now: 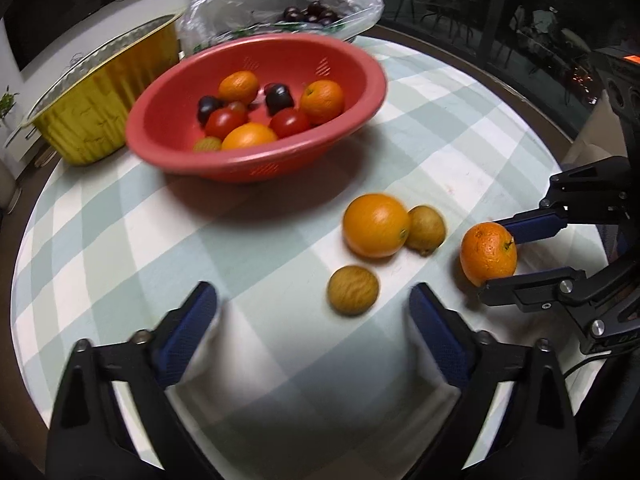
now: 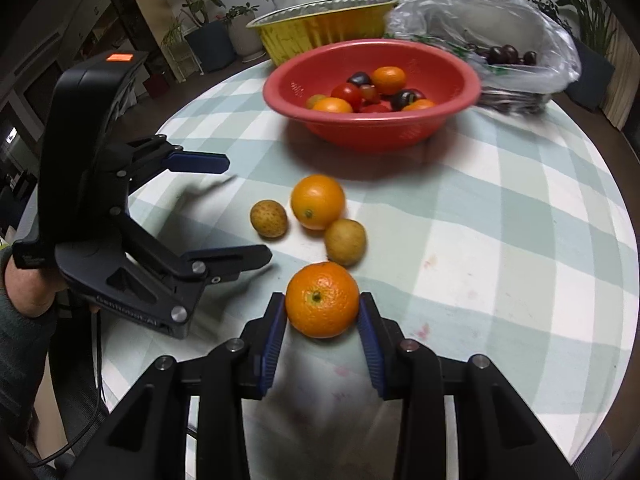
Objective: Organize fruits
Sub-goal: 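Grasp a round yellow-brown fruit with the left gripper while the right gripper grasps an orange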
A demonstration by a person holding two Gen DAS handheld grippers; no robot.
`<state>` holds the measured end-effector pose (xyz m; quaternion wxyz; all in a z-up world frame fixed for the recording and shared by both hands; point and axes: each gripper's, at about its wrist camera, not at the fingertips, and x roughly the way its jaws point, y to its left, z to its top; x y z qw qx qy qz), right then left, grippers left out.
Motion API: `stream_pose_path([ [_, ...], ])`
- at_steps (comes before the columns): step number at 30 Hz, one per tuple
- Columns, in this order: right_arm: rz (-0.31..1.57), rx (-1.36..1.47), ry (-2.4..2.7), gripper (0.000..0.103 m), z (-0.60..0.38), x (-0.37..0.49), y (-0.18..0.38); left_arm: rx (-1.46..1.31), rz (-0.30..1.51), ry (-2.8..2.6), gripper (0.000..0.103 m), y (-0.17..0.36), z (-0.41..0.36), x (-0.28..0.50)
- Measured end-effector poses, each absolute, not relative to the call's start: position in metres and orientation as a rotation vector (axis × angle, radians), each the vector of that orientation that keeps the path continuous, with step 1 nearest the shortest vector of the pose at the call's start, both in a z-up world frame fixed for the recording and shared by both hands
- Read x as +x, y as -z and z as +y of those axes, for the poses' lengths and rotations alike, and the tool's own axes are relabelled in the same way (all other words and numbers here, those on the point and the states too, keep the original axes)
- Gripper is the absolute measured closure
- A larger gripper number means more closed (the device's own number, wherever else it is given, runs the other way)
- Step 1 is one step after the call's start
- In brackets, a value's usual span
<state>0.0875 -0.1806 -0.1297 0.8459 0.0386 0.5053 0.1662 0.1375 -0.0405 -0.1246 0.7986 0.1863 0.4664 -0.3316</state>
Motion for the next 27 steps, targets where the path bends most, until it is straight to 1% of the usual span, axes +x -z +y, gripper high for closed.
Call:
stream_pose_path([
  [2,1.066,0.091,-0.344,0.064,-0.185,0.087,0.129,0.421,1.003,0.718,0.024,0.126,-0.046,0.137],
  [4,1.067,0.098,-0.341,0.064,-0.189,0.086,0.130,0.433,1.015,0.731,0.035,0.129,-0.049,0.135],
  [5,1.067,0.101,-0.340,0.064,-0.190,0.086,0.130,0.436,1.021,0.738,0.044,0.130,-0.051,0.134],
  [6,1.067,0.102,-0.341,0.064,-0.190,0.086,0.130,0.428,1.020,0.745,0.049,0.130,-0.051,0.133],
  [7,1.066,0.103,-0.343,0.064,-0.191,0.085,0.130,0.428,1.020,0.747,0.050,0.130,-0.052,0.132],
  [9,1.066,0.105,-0.344,0.064,-0.191,0.085,0.130,0.429,1.019,0.755,0.057,0.129,-0.052,0.131],
  [10,1.066,0.105,-0.346,0.064,-0.190,0.085,0.129,0.431,1.018,0.757,0.059,0.129,-0.053,0.131],
  [12,1.064,0.105,-0.349,0.064,-0.189,0.085,0.129,0.430,1.016,0.768,0.069,0.128,-0.054,0.129],
  [14,1.063,0.104,-0.351,0.064,-0.189,0.084,0.128,0.429,1.012,0.778,0.076,0.128,-0.054,0.128],
  [27,1.055,0.111,-0.351,0.064,-0.189,0.086,0.126,0.384,0.990,0.773,0.078,0.122,-0.043,0.123],
])
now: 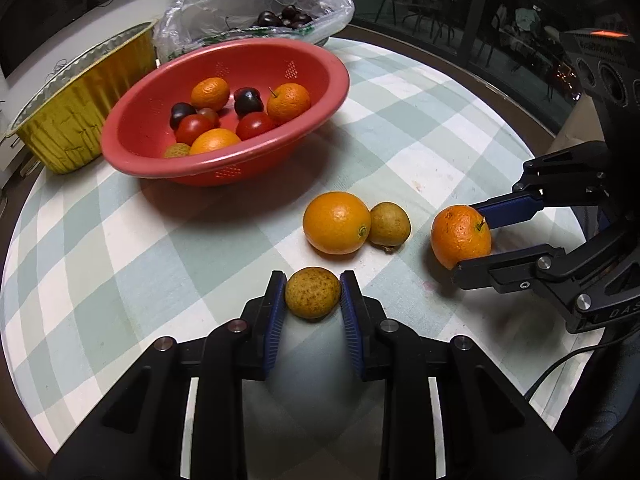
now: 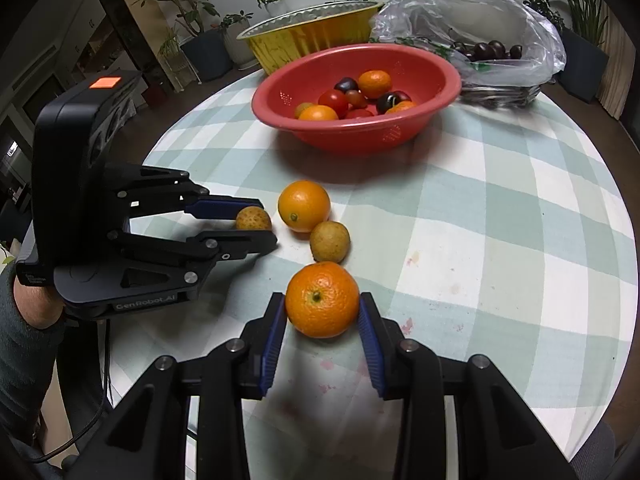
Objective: Organize fruits
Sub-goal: 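Grasp a round yellow-brown fruit with the left gripper while the right gripper grasps an orange, then carry the yellow-brown fruit and orange in both grippers over the colander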
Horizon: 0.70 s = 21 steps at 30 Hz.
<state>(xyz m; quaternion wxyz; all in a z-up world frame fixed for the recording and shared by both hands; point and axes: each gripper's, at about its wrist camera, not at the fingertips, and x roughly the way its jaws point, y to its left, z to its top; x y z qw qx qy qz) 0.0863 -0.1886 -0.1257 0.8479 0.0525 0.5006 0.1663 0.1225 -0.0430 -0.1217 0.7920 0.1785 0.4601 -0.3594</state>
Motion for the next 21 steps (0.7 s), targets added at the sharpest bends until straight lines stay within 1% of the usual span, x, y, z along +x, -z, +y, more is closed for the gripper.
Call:
stream_pose_path([
  [12,1.034,0.130,-0.321,0.064,-0.204,0.094,0.118,0.311,0.935,0.742,0.078,0.094,-0.022,0.119],
  [21,0.976,0.135,-0.256,0.064,-0.234,0.117,0.094,0.266,0.873,0.686,0.078,0.060,-0.013,0.143],
])
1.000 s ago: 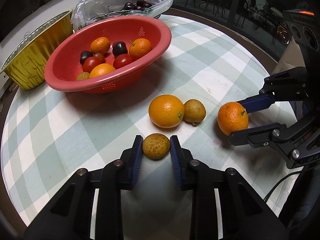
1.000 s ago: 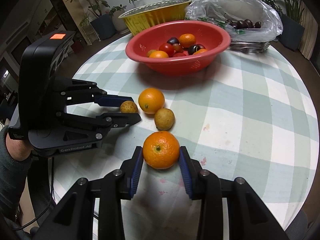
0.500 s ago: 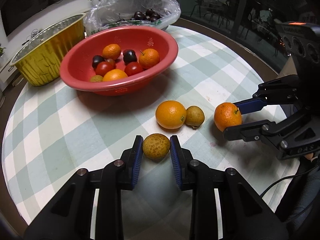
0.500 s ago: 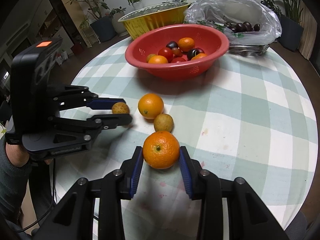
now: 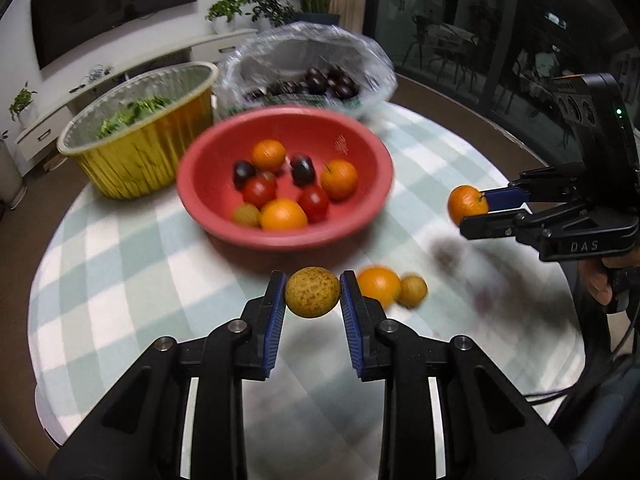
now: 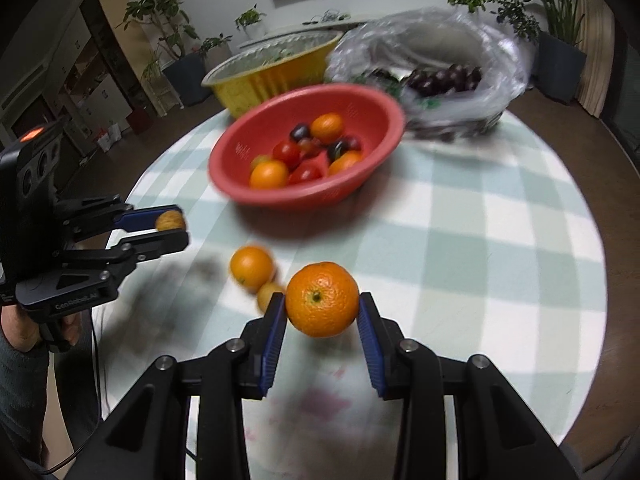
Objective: Organize fruits
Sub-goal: 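Carry the yellow-brown fruit and orange in both grippers over the colander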
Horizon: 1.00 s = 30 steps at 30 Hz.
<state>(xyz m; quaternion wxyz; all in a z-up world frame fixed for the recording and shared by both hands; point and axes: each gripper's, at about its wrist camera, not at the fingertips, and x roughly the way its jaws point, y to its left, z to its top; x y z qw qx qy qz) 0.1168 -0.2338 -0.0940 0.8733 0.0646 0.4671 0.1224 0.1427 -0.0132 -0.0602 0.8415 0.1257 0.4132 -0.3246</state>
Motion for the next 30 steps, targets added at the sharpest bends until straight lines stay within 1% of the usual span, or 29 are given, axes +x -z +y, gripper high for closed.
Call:
stream_pose_path([
  [5,0.923,0.112,-0.220,0.064,-0.249,0.140,0.070,0.237,0.823,0.643,0.078,0.035,-0.015,0.171],
  [10,0.882,0.066,-0.227,0.064,-0.249,0.171,0.052,0.222,0.804,0.611,0.077,0.024,-0.025,0.206],
  [17,0.882,-0.049,-0.292,0.064,-0.216,0.212,0.055,0.259,0.842,0.598,0.077,0.047,-0.050,0.245],
  [23,0.930,-0.130,-0.324,0.064,-0.191,0.244,0.072,0.262,0.877,0.586,0.077,0.073,-0.059,0.267],
  [30,0.990,-0.157,-0.329,0.064,-0.183,0.264,0.094,0.257,0.899,0.584,0.077,0.090,-0.064,0.278],
])
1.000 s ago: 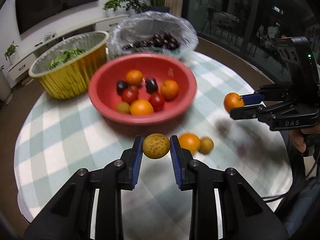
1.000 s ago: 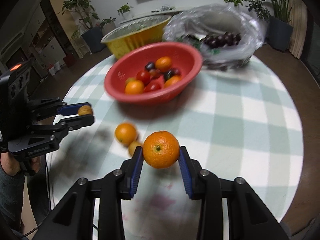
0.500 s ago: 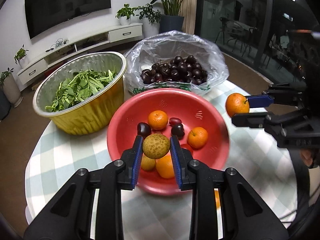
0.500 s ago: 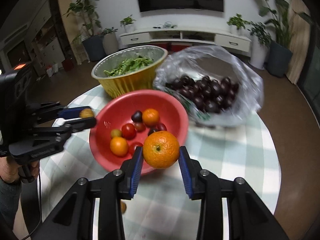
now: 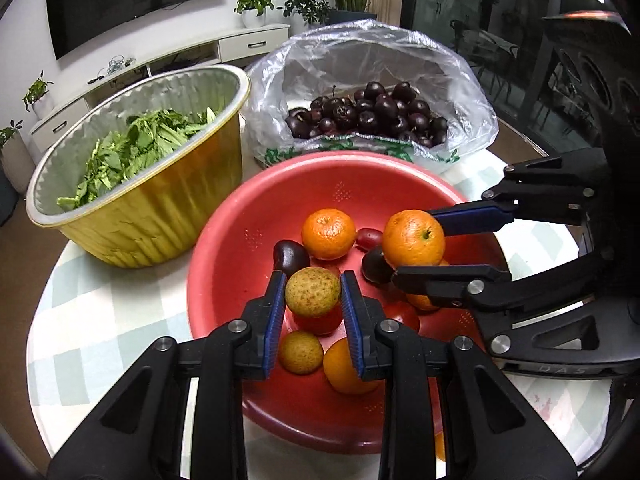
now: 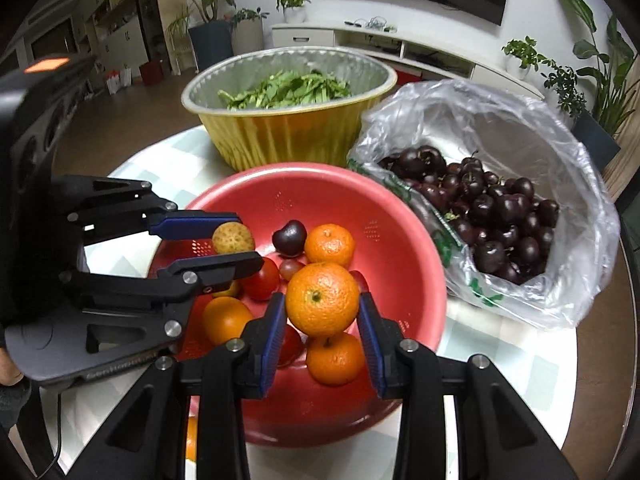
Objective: Organize fruits
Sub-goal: 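Carry the yellow-brown fruit and orange in both grippers over the colander, then open both grippers to drop the fruits into the colander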
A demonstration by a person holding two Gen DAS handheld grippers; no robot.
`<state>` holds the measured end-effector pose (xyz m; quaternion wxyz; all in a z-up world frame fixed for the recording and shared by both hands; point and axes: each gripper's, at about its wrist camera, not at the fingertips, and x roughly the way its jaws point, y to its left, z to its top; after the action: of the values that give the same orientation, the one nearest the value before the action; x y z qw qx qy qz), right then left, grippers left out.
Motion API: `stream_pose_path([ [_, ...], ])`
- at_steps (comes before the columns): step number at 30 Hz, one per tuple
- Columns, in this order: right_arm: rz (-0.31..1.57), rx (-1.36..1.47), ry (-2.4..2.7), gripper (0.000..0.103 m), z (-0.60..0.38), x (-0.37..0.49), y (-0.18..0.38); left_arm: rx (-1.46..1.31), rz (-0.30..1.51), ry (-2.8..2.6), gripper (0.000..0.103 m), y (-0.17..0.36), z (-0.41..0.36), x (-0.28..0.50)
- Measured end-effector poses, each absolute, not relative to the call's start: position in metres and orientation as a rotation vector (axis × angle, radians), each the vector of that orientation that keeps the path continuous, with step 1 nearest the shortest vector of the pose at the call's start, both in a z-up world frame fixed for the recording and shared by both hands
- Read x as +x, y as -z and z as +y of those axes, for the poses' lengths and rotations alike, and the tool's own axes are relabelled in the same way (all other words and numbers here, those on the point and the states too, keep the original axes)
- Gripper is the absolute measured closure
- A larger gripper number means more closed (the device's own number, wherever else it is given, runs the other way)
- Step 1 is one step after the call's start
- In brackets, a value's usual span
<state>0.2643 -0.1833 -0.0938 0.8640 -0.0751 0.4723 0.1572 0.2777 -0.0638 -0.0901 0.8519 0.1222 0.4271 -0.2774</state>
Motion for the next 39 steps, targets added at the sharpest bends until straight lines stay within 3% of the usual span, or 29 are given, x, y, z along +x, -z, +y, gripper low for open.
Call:
stream_pose_path([
  [21,1.034,-0.212,-0.324,0.063,-0.174,0.274,0.117,0.244,0.926,0.555,0.075,0.106,-0.062,0.284],
  [25,1.032,-0.207,-0.316,0.058,-0.176,0.274,0.118,0.246,0.925,0.551,0.073,0.105,-0.062,0.284],
  [34,1.022,-0.188,-0.300,0.046,-0.184,0.267,0.112,0.223,0.900,0.524,0.053,0.095,-0.055,0.277],
  [37,1.004,-0.190,-0.296,0.042,-0.187,0.258,0.106,0.207,0.878,0.519,0.041,0.086,-0.048,0.269],
  [39,0.979,-0.181,-0.291,0.039,-0.191,0.249,0.099,0.194,0.861,0.512,0.026,0.080,-0.043,0.262],
])
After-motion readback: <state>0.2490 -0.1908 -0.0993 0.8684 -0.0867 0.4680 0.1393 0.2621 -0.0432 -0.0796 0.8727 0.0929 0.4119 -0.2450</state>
